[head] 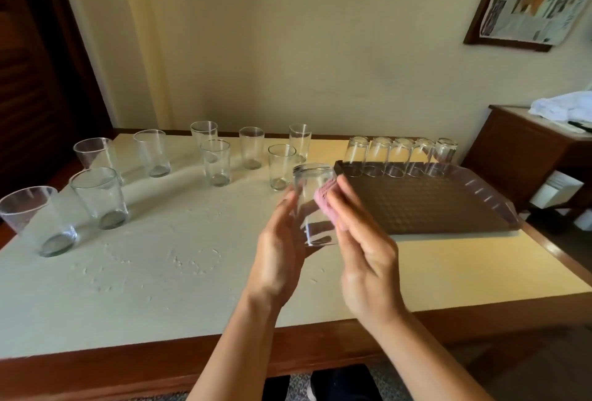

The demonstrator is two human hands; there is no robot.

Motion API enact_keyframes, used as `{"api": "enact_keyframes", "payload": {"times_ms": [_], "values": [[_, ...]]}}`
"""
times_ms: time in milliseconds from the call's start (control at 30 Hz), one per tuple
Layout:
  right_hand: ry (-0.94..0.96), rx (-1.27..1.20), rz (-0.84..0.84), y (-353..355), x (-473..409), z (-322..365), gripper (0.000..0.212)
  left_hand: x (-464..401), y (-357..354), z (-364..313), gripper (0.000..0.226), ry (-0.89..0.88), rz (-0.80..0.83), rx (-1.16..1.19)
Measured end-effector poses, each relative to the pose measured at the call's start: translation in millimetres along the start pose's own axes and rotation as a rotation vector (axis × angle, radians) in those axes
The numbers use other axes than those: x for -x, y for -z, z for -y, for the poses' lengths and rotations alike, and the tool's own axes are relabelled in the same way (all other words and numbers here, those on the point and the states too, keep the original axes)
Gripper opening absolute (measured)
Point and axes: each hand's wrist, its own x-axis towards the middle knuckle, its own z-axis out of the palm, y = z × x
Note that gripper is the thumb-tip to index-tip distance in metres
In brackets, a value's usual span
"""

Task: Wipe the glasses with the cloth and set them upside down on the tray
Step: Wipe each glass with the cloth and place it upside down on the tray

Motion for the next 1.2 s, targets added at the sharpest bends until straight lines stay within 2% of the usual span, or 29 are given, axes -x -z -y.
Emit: {"api": "enact_keyframes", "payload": {"times_ms": [67,200,300,400,467,533,633,667,733,867,1000,1100,1200], "values": [[-0.041,0.003,-0.039,6,-20,8,0.041,5,-2,8,0.057,-0.010,0.050,-0.022],[-0.042,0.005,-0.030,6,-17,5,0.041,4,-10,6,0.059,-0.154,-0.128,0.001],[-0.065,-0.101,-0.044,-6,12,1,0.046,0,-7,1,0.061,-0.207,-0.113,0.022],[-0.054,-0.142,-0.073,-3,2,4,0.045,3,-1,0,0.068,-0.122,0.018,0.078],[-0.079,-0.082,-0.105,4,-16,7,0.041,8,-4,2,0.071,-0.085,0.068,0.103],[-0.082,-0.022,-0.120,8,-24,5,0.040,10,-9,1,0.070,-0.114,0.001,0.126],[-0.059,-0.030,-0.049,0,-4,3,0.040,4,-11,-2,0.041,-0.169,-0.083,0.137],[-0.056,-0.036,-0.032,-4,6,1,0.041,2,-10,-3,0.039,-0.153,-0.107,0.148],[-0.039,-0.002,-0.025,-7,15,-1,0.042,1,-7,-4,0.046,-0.094,-0.104,0.137],[-0.071,-0.040,-0.065,6,-18,0,0.040,6,-4,4,0.061,0.008,0.074,0.069],[-0.068,0.030,-0.094,6,-22,2,0.040,0,-9,4,0.073,-0.064,-0.046,0.144],[-0.027,0.047,-0.057,-11,15,-3,0.041,-10,-5,2,0.068,-0.066,-0.127,0.085],[-0.014,0.032,-0.078,-7,17,-11,0.042,-8,-6,2,0.053,-0.004,-0.042,0.025]]}}
